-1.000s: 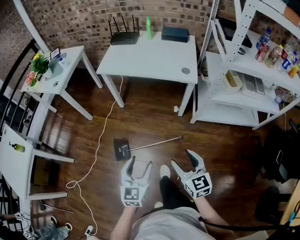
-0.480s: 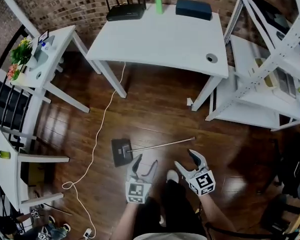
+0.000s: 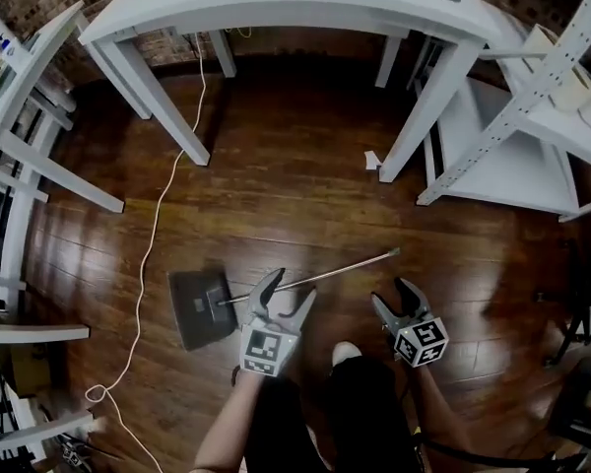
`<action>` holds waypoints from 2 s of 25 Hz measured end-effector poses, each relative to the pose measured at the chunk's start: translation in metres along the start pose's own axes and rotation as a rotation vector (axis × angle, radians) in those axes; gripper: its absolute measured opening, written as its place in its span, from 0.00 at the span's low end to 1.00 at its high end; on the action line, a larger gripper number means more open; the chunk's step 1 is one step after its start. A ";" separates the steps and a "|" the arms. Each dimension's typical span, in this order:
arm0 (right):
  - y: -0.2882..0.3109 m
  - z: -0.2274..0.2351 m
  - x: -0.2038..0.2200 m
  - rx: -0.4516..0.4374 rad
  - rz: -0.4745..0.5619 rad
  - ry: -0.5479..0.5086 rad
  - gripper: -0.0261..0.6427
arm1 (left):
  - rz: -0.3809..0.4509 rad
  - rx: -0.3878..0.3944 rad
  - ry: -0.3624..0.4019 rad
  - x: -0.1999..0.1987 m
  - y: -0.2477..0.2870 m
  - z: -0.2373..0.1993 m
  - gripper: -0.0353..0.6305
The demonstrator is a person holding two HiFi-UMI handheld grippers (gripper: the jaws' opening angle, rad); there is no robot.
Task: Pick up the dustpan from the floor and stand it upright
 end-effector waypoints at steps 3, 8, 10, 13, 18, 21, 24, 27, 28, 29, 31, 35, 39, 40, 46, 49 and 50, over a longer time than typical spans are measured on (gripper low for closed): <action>0.008 0.035 0.053 0.040 0.018 0.113 0.45 | 0.017 0.035 0.032 0.034 0.015 0.012 0.50; 0.016 0.087 0.117 0.109 0.064 0.371 0.45 | 0.051 0.030 0.058 0.063 0.023 0.029 0.56; 0.024 0.103 0.132 0.116 0.095 0.467 0.45 | 0.067 0.030 0.039 0.065 0.022 0.031 0.57; 0.042 0.128 0.150 0.120 0.164 0.661 0.45 | 0.085 0.012 -0.008 0.068 0.014 0.028 0.57; 0.078 0.160 0.164 0.088 0.279 0.973 0.45 | 0.098 0.000 -0.010 0.067 0.010 0.025 0.57; 0.108 0.176 0.178 0.091 0.343 1.151 0.45 | 0.109 -0.024 -0.014 0.069 0.004 0.013 0.57; 0.137 0.175 0.182 0.067 0.338 1.238 0.45 | 0.102 -0.050 -0.032 0.075 -0.001 0.005 0.56; 0.152 0.170 0.176 0.100 0.306 1.215 0.45 | 0.103 -0.043 -0.034 0.076 -0.002 0.005 0.53; 0.157 0.168 0.173 0.103 0.305 1.213 0.45 | 0.103 -0.043 -0.033 0.076 -0.002 0.005 0.53; 0.162 0.166 0.170 0.106 0.307 1.216 0.45 | 0.105 -0.044 -0.037 0.075 -0.002 0.003 0.53; 0.167 0.165 0.164 0.126 0.311 1.213 0.44 | 0.114 -0.047 -0.051 0.073 -0.002 0.002 0.53; 0.169 0.161 0.145 0.136 0.264 1.146 0.22 | 0.137 -0.035 -0.062 0.068 0.001 0.004 0.51; 0.168 0.141 0.109 0.023 0.253 1.105 0.16 | 0.144 -0.034 -0.058 0.064 0.000 0.008 0.51; 0.165 0.137 0.098 0.001 0.259 1.098 0.16 | 0.149 -0.034 -0.062 0.061 -0.001 0.011 0.51; 0.138 0.130 -0.012 -0.086 0.354 0.868 0.16 | 0.199 -0.039 -0.062 0.041 -0.007 0.022 0.50; 0.115 0.118 -0.077 -0.146 0.420 0.708 0.16 | 0.218 -0.049 -0.047 0.032 -0.016 0.028 0.50; 0.108 0.112 -0.100 -0.171 0.440 0.649 0.16 | 0.226 -0.053 -0.041 0.028 -0.019 0.030 0.50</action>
Point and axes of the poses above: the fingertips, and each gripper's own axes: y forward along the fingers, z to its right, x out of its underside, the point moved 5 cm from there along -y, backward along the fingers, and after that the axes turned 9 degrees about y, right-handed, at the moved point
